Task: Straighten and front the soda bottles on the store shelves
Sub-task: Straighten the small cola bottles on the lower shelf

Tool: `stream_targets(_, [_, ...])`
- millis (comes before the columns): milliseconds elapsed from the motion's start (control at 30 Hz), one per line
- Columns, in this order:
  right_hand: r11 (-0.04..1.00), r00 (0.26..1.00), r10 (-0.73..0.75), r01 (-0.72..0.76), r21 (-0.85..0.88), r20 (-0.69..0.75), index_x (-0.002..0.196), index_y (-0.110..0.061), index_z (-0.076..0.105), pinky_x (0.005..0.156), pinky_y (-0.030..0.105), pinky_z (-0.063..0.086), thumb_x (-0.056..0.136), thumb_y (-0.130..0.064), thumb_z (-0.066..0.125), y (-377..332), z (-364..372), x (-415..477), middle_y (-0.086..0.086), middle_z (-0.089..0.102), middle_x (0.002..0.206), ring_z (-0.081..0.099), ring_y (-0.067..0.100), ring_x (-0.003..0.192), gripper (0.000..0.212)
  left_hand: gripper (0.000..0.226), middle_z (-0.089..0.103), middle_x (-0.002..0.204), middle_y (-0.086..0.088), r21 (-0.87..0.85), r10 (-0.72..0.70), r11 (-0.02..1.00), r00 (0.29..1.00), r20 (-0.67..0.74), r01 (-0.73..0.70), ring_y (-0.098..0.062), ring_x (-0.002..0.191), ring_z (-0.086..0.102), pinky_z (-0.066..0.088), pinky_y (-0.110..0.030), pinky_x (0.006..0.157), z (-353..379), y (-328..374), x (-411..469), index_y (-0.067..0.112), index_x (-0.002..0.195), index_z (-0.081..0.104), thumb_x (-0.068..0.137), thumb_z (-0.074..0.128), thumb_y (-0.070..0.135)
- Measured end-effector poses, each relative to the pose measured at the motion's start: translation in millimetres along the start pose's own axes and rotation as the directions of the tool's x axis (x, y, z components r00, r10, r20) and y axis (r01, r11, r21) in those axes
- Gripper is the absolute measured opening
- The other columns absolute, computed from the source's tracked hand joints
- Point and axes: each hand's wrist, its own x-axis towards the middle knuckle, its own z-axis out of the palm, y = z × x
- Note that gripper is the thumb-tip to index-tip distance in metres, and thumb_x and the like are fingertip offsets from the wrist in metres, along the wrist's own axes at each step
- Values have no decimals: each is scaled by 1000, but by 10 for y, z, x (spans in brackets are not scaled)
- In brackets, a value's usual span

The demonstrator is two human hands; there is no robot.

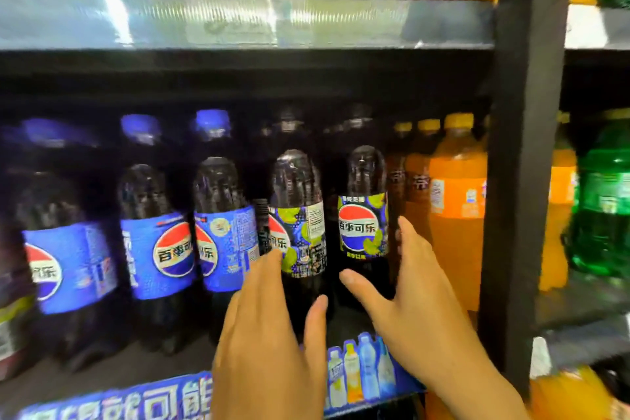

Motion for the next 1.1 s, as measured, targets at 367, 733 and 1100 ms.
stream_targets(367, [966, 982, 107, -140, 218, 157, 128, -42, 33, 69, -1, 41, 71, -39, 79, 169, 20, 169, -36, 51, 109, 46, -23, 100, 73, 92, 56, 121, -3, 41, -68, 997, 995, 76, 65, -26, 98, 64, 47, -34, 66, 128, 164, 65, 13, 143, 41, 63, 82, 35])
stream_targets(733, [986, 979, 94, -117, 118, 181, 132, -53, -22, 94, 20, 44, 76, -56, 62, 171, 39, 22, -34, 30, 140, 46, -2, 120, 101, 93, 53, 121, 17, -10, -103, 995, 994, 44, 103, -9, 108, 56, 47, -25, 77, 345, 58, 16, 33, 145, 32, 63, 69, 57])
stream_targets(1100, [995, 981, 38, -54, 83, 189, 145, -41, 2, 105, 26, 39, 79, -52, 61, 185, 58, 18, -26, 32, 144, 34, -4, 130, 89, 83, 60, 119, 24, -11, -191, 982, 975, -110, 191, -2, 104, 62, 35, -10, 79, 425, 106, -57, 37, 137, 45, 62, 81, 39])
